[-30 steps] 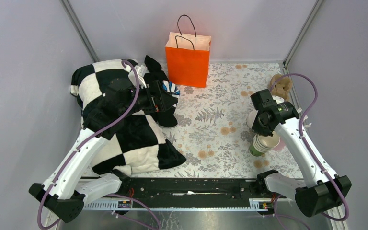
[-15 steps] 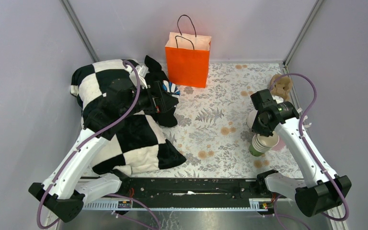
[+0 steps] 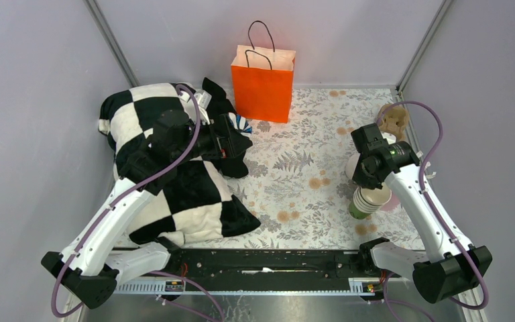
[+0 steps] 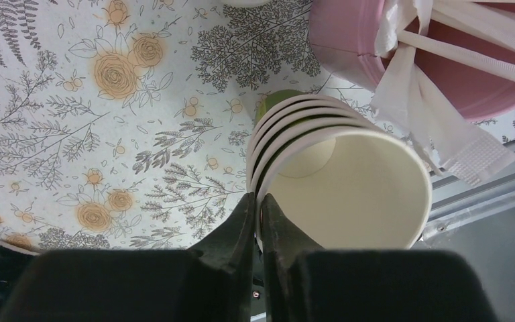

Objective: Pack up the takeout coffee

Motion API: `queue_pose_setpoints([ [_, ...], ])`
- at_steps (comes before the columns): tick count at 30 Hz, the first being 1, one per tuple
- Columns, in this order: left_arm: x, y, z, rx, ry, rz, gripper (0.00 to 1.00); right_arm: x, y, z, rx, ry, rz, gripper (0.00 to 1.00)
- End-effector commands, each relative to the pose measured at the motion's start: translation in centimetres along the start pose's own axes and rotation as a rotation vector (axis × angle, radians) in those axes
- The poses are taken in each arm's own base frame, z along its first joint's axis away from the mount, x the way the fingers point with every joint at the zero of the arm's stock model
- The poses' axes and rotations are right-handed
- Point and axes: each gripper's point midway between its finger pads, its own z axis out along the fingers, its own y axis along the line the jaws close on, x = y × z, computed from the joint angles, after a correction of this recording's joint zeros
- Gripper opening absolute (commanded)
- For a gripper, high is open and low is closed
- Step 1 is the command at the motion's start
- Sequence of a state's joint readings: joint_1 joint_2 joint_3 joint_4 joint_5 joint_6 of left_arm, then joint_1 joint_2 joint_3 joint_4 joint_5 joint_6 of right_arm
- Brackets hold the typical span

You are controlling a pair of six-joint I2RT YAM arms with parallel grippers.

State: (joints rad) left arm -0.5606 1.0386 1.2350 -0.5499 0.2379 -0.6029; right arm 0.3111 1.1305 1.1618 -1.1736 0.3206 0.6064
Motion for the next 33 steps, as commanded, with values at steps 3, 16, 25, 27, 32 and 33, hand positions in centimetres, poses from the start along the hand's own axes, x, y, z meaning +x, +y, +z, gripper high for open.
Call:
queue_pose_setpoints([
  [3,-2.4,-1.9,-0.4,0.047,-0.078,0.030,0.99,-0.6,-0.3,-0.5,0.010,-0.024,0.007,0.00],
  [16,-2.1,-1.9,-0.2,0.045,-0.072,0.032,0.99,-1.9,-2.2,-3.9,0.056,-0.069,0.009,0.00],
  [25,-2.0,-2.3,-0.1,0.058,-0.068,0.035,0.99,-2.2,-3.2,-5.2,0.074,-0.079,-0.026,0.00],
  [27,-2.0,-2.4,-0.1,0.059,-0.069,0.036,0.99,-2.2,-2.7,-5.9,0.039,-0.070,-0.043,0.00],
  [32,-1.9,-2.4,-0.3,0.060,-0.070,0.038,0.99,-2.8,-2.5,-7.7,-0.007,-0.086,-0.065,0.00],
  [33,-1.9,-2.4,-0.3,0.059,-0.069,0.037,0.99,-3.0,-2.5,-8.0,-0.013,-0.092,-0.068,0.00],
])
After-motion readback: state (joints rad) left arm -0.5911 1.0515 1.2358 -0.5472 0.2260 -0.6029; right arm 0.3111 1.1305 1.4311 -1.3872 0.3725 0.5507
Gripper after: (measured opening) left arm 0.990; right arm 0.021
